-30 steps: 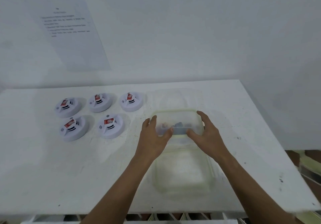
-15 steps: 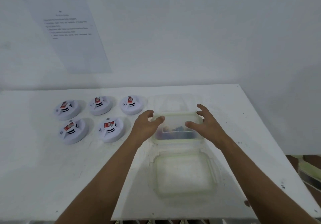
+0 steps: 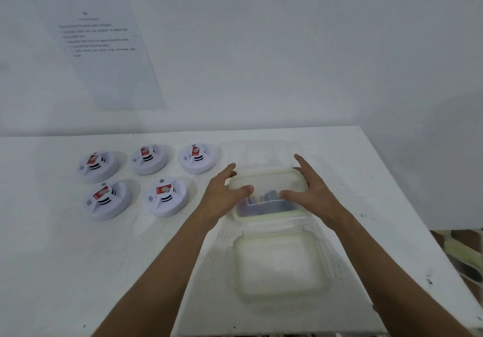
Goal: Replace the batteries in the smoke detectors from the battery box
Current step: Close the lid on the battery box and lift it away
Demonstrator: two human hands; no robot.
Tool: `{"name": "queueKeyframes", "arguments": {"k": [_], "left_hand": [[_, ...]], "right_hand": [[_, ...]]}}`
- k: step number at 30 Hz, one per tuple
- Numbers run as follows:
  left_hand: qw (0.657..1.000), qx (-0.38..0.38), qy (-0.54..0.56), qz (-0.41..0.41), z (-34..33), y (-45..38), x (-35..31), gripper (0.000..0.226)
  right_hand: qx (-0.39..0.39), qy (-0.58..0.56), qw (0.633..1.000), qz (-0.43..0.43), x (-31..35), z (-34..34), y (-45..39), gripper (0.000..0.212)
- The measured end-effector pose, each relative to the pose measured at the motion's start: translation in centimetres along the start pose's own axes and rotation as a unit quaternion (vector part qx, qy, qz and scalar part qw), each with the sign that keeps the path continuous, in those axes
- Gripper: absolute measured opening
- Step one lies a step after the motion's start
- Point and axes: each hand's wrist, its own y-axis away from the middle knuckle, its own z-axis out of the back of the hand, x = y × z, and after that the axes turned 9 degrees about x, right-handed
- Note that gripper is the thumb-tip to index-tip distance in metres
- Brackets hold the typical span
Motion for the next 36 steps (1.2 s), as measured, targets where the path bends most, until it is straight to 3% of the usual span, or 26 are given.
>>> {"name": "queueKeyframes", "arguments": {"k": [9,13,15,19,21,24,29,36], "left_hand": [[0.999,0.043,-0.007,-0.028,0.2,-0.2,-0.2,0.068],[0.997,0.014,-0.062,-0.05,-0.1,0.0,-0.2,0.058],[0.991,0.023,-0.122,-0.045,0.0,0.3,-0.1,0.068],[0.956,0.153,-0.248,-0.029,1.0,1.2,-0.6,0.12],[0.939,0.182,-0.291,-0.033,1.5,1.3,-0.7,0.132],[0.928,0.182,-0.322,-0.053,1.6,1.1,-0.7,0.134],[0.898,0.217,-0.378,-0.061,1.2,0.7,-0.7,0.133],[0.889,0.222,-0.398,-0.046,1.2,0.3,-0.3,0.139]], "right_hand": [[0.015,0.036,0.999,-0.005,-0.1,0.5,-0.6,0.078],[-0.007,0.09,0.996,-0.002,-0.6,0.2,-0.1,0.073],[-0.01,0.103,0.995,-0.001,-0.6,0.3,0.2,0.074],[0.045,0.099,0.994,-0.003,-0.2,0.8,0.8,0.083],[0.075,0.106,0.991,-0.008,-0.2,0.8,1.1,0.092],[0.082,0.1,0.992,-0.004,-0.3,1.0,1.2,0.096],[0.097,0.112,0.989,-0.002,0.8,1.8,0.3,0.08],[0.107,0.125,0.986,-0.007,0.4,1.5,0.2,0.1]]}}
